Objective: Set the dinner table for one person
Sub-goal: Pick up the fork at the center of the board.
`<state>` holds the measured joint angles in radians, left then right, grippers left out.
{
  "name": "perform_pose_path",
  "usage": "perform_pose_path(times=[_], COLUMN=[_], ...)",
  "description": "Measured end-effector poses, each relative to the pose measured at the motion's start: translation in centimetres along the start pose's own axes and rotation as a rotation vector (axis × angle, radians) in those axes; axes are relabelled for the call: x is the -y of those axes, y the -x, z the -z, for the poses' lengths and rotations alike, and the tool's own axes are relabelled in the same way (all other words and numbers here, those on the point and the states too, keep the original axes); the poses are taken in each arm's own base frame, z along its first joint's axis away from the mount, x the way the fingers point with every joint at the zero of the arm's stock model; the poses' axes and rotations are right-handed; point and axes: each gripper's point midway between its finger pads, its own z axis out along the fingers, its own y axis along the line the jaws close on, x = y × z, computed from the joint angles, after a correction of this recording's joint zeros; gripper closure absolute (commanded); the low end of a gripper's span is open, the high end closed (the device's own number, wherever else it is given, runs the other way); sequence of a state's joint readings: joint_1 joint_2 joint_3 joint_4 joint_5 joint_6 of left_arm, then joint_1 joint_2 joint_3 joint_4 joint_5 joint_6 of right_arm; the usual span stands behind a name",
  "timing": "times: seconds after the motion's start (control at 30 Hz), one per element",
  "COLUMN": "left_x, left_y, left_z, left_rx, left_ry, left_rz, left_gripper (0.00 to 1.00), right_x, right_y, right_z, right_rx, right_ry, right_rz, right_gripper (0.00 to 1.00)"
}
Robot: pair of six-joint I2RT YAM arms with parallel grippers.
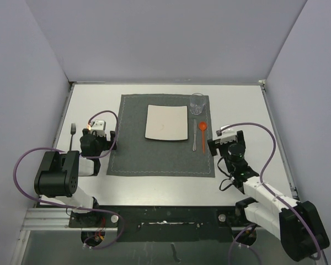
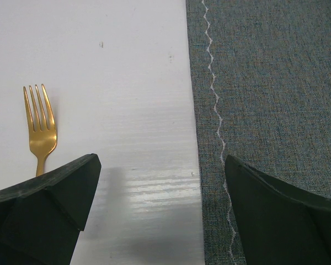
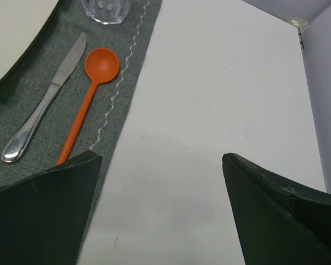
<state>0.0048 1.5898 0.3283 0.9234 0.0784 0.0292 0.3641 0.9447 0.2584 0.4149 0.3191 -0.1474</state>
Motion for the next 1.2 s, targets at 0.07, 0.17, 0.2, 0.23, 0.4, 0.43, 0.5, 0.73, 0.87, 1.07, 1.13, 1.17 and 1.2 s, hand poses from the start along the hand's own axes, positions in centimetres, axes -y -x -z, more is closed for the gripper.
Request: perform_pose_path(times=[0.07, 0.17, 0.2, 0.23, 0.4, 0.43, 0.5, 0.73, 0.87, 1.07, 1.13, 1.17, 1.2], left_x=[0.0, 0.0, 0.0, 0.0, 0.0, 0.0, 0.0, 0.0, 0.0, 0.0, 0.0, 0.0, 0.0], left_y=[0.0, 0.0, 0.0, 0.0, 0.0, 0.0, 0.0, 0.0, 0.0, 0.0, 0.0, 0.0, 0.0], left_z=[0.0, 0.0, 0.0, 0.0, 0.0, 0.0, 0.0, 0.0, 0.0, 0.0, 0.0, 0.0, 0.0], left_rx=[0.000, 0.000, 0.000, 0.000, 0.000, 0.000, 0.000, 0.000, 0.000, 0.000, 0.000, 0.000, 0.000], left_ry=[0.000, 0.000, 0.000, 0.000, 0.000, 0.000, 0.000, 0.000, 0.000, 0.000, 0.000, 0.000, 0.000], left_rz=[0.000, 0.000, 0.000, 0.000, 0.000, 0.000, 0.000, 0.000, 0.000, 0.000, 0.000, 0.000, 0.000], left_gripper=[0.02, 0.02, 0.02, 0.02, 0.02, 0.02, 0.02, 0.02, 0.02, 0.02, 0.02, 0.02, 0.02], right_x=[-0.1, 0.2, 0.5, 0.8, 2.8, 3.1, 3.5, 1.9, 1.0, 0.1, -0.1, -0.2, -0.2], right_y=[-0.7, -1.4, -1.6, -1.7, -2.4, -2.6, -3.0, -6.2, -7.5, -8.5, -8.9, -8.8, -8.7], right_z=[-0.5, -1.2, -1.4, -1.6, -2.4, -2.6, -3.0, -4.4, -5.0, -6.3, -6.4, -6.4, -6.4], right_rx=[-0.002, 0.001, 0.001, 0.005, 0.022, 0.024, 0.027, -0.034, -0.063, -0.067, -0.076, -0.073, -0.069], right_ry=[0.016, 0.035, 0.034, 0.031, 0.020, 0.020, 0.025, 0.105, 0.144, 0.179, 0.187, 0.190, 0.191], right_rz=[0.013, 0.004, -0.004, -0.016, -0.083, -0.100, -0.125, -0.158, -0.169, -0.176, -0.177, -0.178, -0.177], right_gripper=[0.02, 0.02, 0.02, 0.02, 0.02, 0.02, 0.02, 0.02, 0.02, 0.02, 0.02, 0.02, 0.02])
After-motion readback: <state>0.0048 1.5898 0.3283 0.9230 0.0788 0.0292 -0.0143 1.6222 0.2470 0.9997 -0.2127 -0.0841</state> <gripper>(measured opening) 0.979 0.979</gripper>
